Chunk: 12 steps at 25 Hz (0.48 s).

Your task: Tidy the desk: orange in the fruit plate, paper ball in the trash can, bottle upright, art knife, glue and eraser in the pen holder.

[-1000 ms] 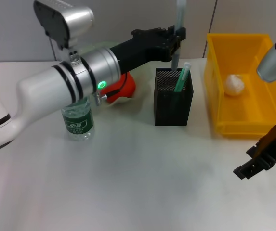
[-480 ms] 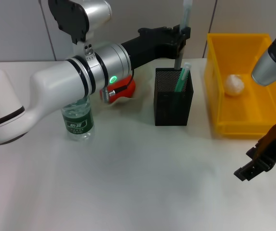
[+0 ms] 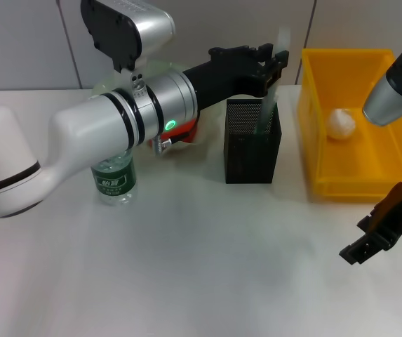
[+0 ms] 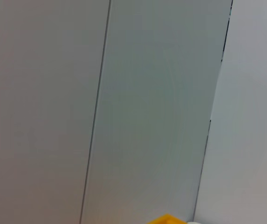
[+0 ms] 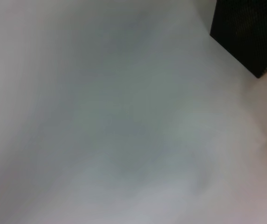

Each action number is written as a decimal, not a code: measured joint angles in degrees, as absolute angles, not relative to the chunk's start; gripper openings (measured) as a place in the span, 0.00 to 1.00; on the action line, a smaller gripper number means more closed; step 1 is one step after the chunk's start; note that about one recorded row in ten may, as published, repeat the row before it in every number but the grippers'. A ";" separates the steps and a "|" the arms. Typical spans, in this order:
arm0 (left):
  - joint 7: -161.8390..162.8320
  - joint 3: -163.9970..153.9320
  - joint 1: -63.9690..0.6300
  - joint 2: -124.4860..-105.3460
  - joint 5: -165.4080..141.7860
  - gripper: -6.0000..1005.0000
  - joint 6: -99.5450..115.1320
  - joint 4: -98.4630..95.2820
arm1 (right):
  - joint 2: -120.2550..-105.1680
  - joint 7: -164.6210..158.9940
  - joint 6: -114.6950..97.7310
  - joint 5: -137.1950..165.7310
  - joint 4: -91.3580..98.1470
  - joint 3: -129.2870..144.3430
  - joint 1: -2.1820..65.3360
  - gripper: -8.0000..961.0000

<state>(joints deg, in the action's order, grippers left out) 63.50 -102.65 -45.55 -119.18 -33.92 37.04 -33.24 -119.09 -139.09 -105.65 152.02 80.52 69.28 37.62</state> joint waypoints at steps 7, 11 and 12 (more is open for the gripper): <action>63.92 -102.23 -43.30 -119.12 -33.94 0.36 37.00 -34.23 | -119.22 -139.31 -105.21 152.36 80.65 69.01 37.67 0.71; 64.98 -101.74 -35.39 -117.20 -35.64 0.55 45.20 -41.64 | -119.27 -139.31 -103.94 151.57 82.39 67.18 36.84 0.73; 66.52 -100.63 -31.28 -115.54 -37.78 0.67 51.40 -44.79 | -119.23 -138.65 -103.21 149.60 82.68 65.41 36.07 0.73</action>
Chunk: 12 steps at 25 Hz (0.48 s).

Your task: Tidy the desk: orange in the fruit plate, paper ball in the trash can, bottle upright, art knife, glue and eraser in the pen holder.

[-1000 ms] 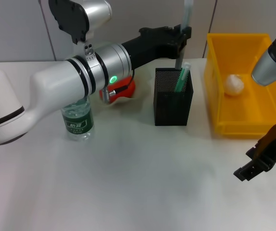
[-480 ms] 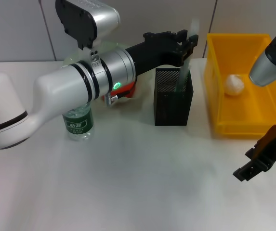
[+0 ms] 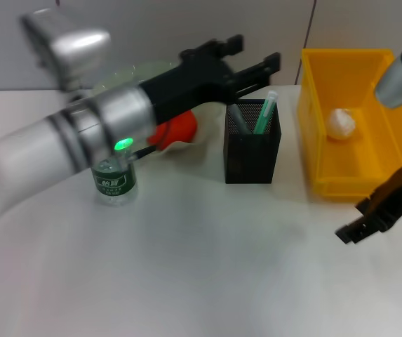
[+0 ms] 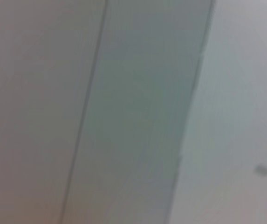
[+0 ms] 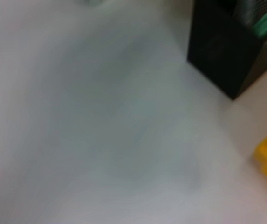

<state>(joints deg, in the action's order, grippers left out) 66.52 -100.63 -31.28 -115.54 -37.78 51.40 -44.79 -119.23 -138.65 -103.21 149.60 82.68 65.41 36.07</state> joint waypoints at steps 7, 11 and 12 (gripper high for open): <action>76.68 -87.88 -21.92 -111.44 -54.98 0.84 75.66 -47.87 | -119.14 -126.82 -103.13 134.85 82.62 57.93 30.69 0.76; 77.30 -77.63 -17.89 -111.68 -65.64 0.85 90.49 -47.85 | -119.22 -114.51 -102.12 121.29 82.14 54.79 23.70 0.77; 77.30 -77.63 -17.89 -111.68 -65.64 0.85 90.49 -47.85 | -119.22 -114.51 -102.12 121.29 82.14 54.79 23.70 0.78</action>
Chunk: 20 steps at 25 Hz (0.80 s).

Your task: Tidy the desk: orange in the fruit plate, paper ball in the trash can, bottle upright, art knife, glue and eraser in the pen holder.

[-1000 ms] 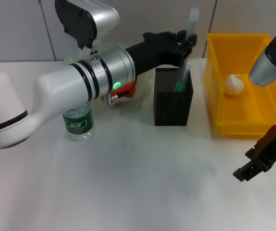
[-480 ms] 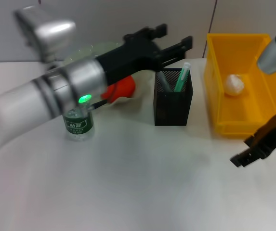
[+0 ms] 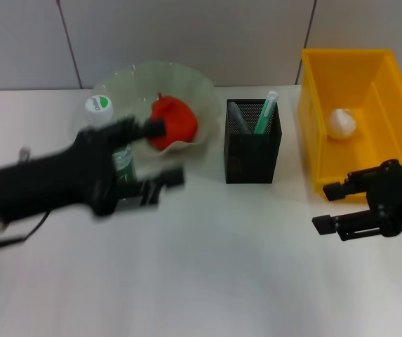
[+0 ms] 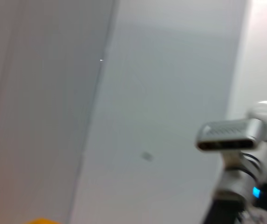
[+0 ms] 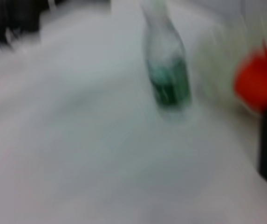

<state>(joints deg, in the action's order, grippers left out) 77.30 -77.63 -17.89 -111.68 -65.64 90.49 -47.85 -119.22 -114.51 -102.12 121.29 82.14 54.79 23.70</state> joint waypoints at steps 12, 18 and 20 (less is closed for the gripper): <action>77.80 -67.33 -15.29 -112.24 -84.98 0.85 105.61 -46.10 | -118.46 -85.94 -112.61 107.86 65.25 46.58 16.33 0.81; 78.54 -66.29 -15.72 -111.59 -87.85 0.85 108.38 -46.81 | -118.71 -83.15 -112.56 110.19 64.10 46.06 16.68 0.81; 79.37 -65.88 -16.08 -111.17 -89.42 0.85 108.56 -46.83 | -118.84 -82.76 -112.49 110.21 64.06 46.00 16.74 0.81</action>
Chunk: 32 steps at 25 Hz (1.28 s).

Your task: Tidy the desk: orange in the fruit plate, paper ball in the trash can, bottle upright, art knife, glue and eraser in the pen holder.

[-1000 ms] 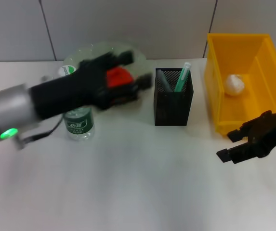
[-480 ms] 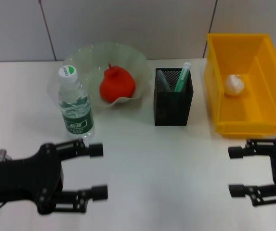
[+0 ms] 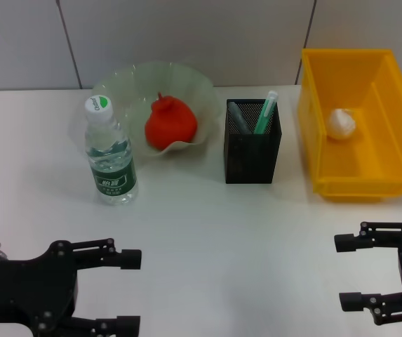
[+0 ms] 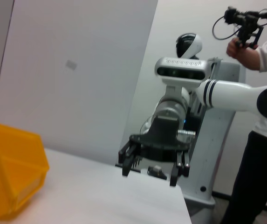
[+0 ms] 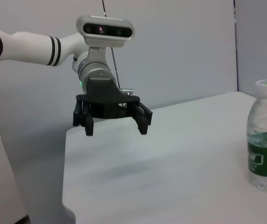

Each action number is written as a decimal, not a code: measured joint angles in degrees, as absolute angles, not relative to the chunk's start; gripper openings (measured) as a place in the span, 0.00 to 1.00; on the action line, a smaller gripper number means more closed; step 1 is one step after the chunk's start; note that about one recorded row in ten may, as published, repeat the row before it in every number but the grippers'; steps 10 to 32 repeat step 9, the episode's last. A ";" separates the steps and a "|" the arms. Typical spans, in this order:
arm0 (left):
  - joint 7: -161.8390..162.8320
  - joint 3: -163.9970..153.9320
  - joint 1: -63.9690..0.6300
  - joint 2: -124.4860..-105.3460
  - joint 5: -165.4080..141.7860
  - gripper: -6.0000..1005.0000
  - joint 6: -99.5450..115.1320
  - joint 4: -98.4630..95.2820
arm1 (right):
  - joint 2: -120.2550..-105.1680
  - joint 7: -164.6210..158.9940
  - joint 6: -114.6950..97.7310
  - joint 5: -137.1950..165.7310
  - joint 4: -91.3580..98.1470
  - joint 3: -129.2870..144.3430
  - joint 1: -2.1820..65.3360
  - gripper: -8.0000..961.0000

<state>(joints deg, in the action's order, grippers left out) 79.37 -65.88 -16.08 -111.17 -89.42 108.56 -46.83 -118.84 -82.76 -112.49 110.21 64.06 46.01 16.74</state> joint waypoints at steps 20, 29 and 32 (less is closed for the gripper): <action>80.17 -60.76 -16.64 -110.78 -94.66 0.85 109.91 -46.28 | -119.40 -82.65 -108.91 109.71 61.34 46.85 18.58 0.81; 80.17 -60.76 -16.64 -110.78 -94.66 0.85 109.91 -46.28 | -119.40 -82.65 -108.91 109.71 61.34 46.85 18.58 0.81; 80.17 -60.76 -16.64 -110.78 -94.66 0.85 109.91 -46.28 | -119.40 -82.65 -108.91 109.71 61.34 46.85 18.58 0.81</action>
